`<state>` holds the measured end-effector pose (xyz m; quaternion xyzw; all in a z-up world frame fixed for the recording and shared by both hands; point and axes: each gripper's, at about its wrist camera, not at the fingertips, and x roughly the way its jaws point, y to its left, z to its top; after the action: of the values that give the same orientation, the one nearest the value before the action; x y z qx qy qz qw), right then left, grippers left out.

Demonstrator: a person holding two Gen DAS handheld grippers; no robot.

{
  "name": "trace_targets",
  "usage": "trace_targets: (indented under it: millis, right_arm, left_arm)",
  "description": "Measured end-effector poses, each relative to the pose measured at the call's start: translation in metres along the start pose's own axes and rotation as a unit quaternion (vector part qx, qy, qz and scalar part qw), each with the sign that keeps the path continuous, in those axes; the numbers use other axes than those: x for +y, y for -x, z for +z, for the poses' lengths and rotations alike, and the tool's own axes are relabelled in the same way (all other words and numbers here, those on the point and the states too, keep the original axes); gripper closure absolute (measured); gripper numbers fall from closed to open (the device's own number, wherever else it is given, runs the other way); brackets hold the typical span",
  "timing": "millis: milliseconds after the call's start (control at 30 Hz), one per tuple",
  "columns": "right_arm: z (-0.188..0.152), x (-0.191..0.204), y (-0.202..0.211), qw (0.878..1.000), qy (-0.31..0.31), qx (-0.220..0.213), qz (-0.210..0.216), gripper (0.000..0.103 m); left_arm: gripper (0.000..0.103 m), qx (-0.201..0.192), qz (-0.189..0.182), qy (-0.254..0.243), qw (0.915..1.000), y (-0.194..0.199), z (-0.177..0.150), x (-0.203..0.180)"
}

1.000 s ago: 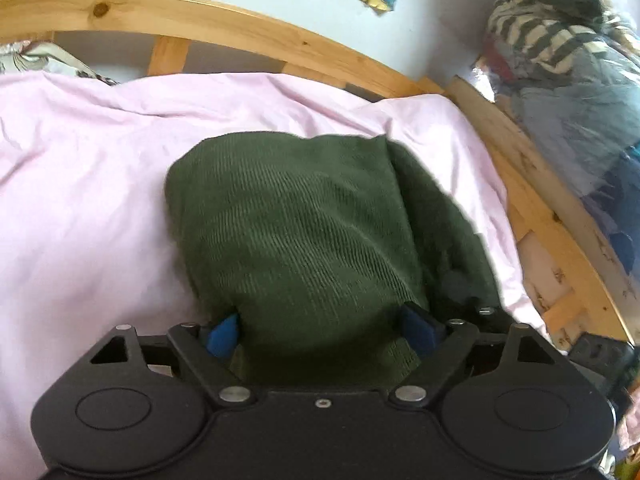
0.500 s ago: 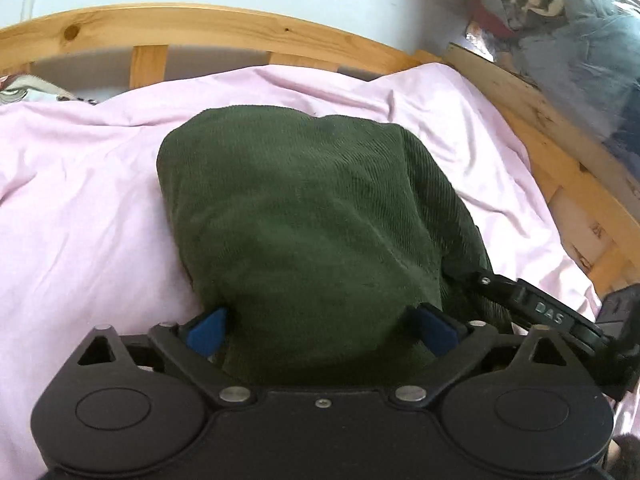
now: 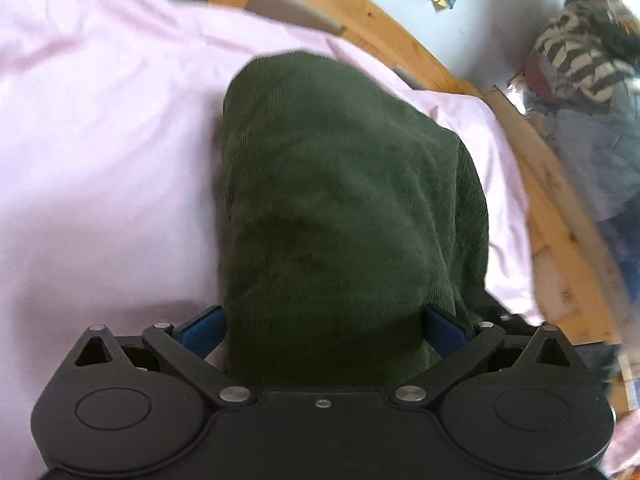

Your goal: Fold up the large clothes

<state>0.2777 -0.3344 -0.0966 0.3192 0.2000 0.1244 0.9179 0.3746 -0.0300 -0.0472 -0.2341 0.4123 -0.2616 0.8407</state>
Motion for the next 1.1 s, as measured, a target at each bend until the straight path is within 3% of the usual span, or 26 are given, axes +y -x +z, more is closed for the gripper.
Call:
trace_targets:
  millis: [167, 233, 300, 333, 467, 567, 700, 767, 800, 867, 967, 1100]
  right_arm:
    - [-0.005, 0.003, -0.011, 1.0, -0.001, 0.009, 0.021, 0.026]
    - [-0.005, 0.009, -0.006, 1.0, 0.004, 0.003, 0.03, 0.042]
    - [-0.003, 0.018, 0.002, 0.998, 0.012, -0.01, 0.058, 0.054]
    - [0.0, 0.024, 0.007, 0.997, 0.017, -0.017, 0.08, 0.055]
    - [0.005, 0.058, 0.02, 0.99, 0.053, -0.054, 0.119, 0.055]
    - [0.004, 0.074, 0.017, 0.985, 0.075, -0.077, 0.136, 0.055]
    - [-0.008, 0.077, -0.007, 0.99, 0.104, -0.047, 0.086, 0.054]
    - [-0.022, 0.07, -0.021, 0.994, 0.106, -0.01, 0.031, 0.053]
    - [-0.027, 0.064, -0.024, 0.995, 0.099, -0.004, 0.018, 0.045]
    - [-0.026, 0.057, -0.02, 0.997, 0.08, -0.008, 0.013, 0.04]
    - [-0.018, 0.058, -0.008, 0.997, 0.08, -0.017, 0.001, 0.037]
    - [-0.014, 0.065, 0.014, 0.995, 0.093, -0.033, -0.015, 0.019]
  left_arm:
    - [0.0, 0.03, -0.033, -0.009, 0.999, -0.023, 0.013, 0.013]
    - [0.0, 0.039, -0.037, -0.013, 0.9985, -0.029, 0.018, 0.014]
    - [0.0, 0.036, -0.031, -0.019, 0.9987, -0.03, 0.021, 0.008]
    - [0.002, 0.027, -0.026, -0.039, 0.9985, -0.028, 0.021, 0.0]
    - [0.012, -0.002, -0.032, -0.068, 0.9972, -0.004, 0.03, -0.026]
    - [0.014, -0.055, -0.033, -0.082, 0.9946, 0.028, 0.041, -0.037]
    - [0.014, -0.085, -0.016, -0.101, 0.9911, 0.056, 0.051, -0.036]
    - [0.014, -0.08, 0.014, -0.114, 0.9902, 0.052, 0.042, -0.026]
    - [0.016, -0.072, 0.033, -0.116, 0.9901, 0.045, 0.035, -0.02]
    - [0.017, -0.049, 0.07, -0.102, 0.9911, 0.032, 0.021, -0.001]
    - [0.013, -0.069, 0.043, -0.068, 0.9943, 0.03, 0.006, 0.011]
    - [0.008, -0.074, 0.069, -0.064, 0.9928, 0.035, 0.002, -0.003]
